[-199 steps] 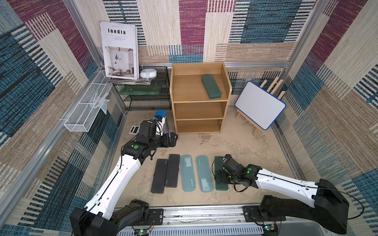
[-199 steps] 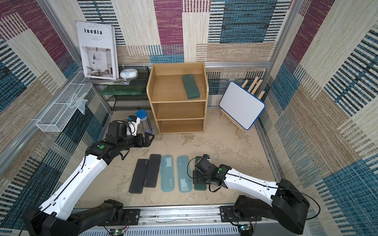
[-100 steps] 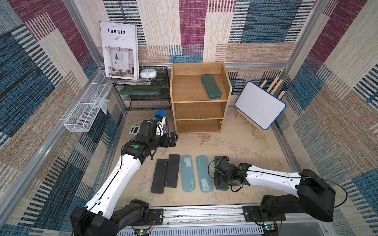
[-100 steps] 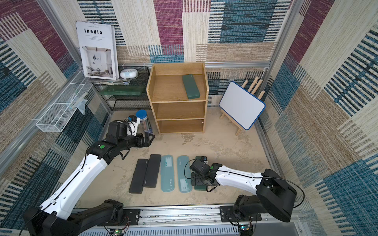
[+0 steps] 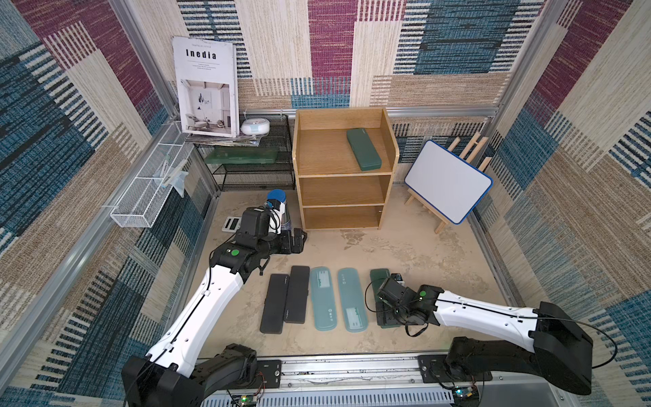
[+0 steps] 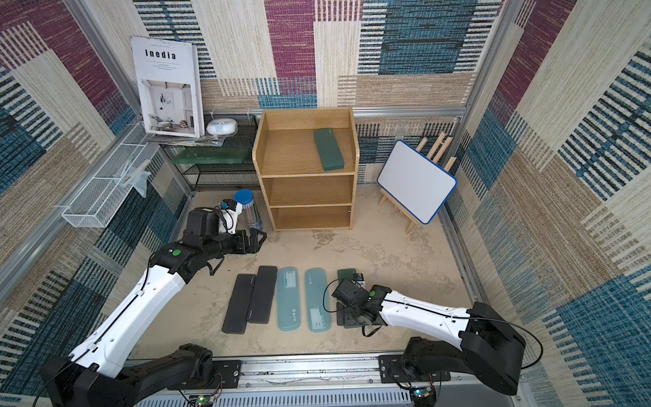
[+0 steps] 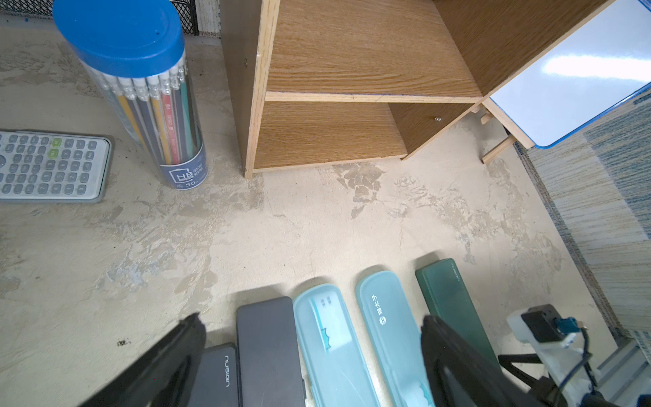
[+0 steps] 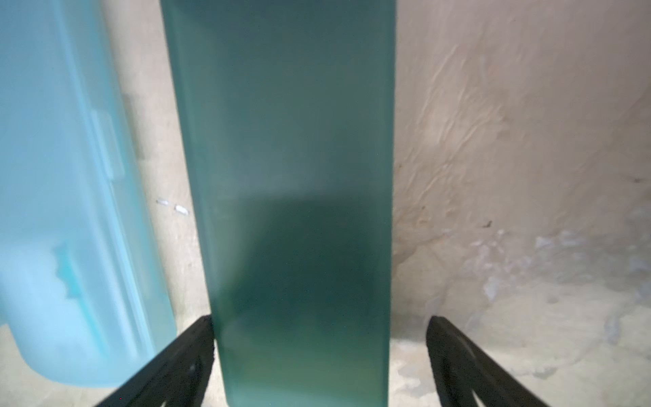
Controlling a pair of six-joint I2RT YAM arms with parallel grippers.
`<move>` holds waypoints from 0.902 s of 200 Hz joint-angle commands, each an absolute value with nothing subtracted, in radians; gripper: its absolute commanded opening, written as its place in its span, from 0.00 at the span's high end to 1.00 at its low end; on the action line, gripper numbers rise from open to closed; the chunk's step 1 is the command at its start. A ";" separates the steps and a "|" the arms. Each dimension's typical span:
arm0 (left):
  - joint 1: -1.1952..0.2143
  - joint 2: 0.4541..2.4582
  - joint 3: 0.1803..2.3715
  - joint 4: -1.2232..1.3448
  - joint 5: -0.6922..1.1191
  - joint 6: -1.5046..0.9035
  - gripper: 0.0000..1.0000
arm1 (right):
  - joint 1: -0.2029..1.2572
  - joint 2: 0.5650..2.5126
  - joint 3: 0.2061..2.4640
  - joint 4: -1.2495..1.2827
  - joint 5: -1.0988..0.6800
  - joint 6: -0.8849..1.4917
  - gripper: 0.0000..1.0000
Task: Place the pencil cases on the shelf according to color
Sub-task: Pick up the pencil case from the center of the board.
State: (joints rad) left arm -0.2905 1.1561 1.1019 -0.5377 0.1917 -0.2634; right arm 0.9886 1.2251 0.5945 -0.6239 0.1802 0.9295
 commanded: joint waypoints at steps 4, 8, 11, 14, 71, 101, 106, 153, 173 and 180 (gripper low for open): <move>-0.290 1.158 1.111 -0.538 0.207 -0.263 0.01 | 1.015 1.246 0.584 -0.618 0.164 0.961 0.03; -0.290 1.158 1.110 -0.538 0.207 -0.264 0.01 | 1.022 1.248 0.585 -0.616 0.164 0.967 0.03; -0.290 1.158 1.110 -0.538 0.208 -0.264 0.00 | 1.025 1.251 0.585 -0.616 0.165 0.972 0.03; -0.290 1.158 1.111 -0.538 0.209 -0.265 0.00 | 1.030 1.254 0.586 -0.616 0.167 0.976 0.03; -0.291 1.159 1.109 -0.538 0.211 -0.265 0.00 | 1.073 1.341 0.590 -0.608 0.208 1.020 0.05; -0.291 1.157 1.110 -0.538 0.211 -0.265 0.00 | 1.084 1.356 0.580 -0.584 0.213 1.023 0.11; -0.290 1.156 1.110 -0.539 0.212 -0.265 0.00 | 1.086 1.355 0.578 -0.581 0.215 1.024 0.13; -0.290 1.154 1.111 -0.540 0.208 -0.263 0.01 | 1.109 1.343 0.567 -0.583 0.227 1.025 0.28; -0.291 1.154 1.111 -0.540 0.206 -0.263 0.01 | 1.124 1.318 0.597 -0.641 0.259 1.040 0.32; -0.291 1.154 1.109 -0.539 0.204 -0.263 0.01 | 1.128 1.302 0.610 -0.663 0.272 1.046 0.34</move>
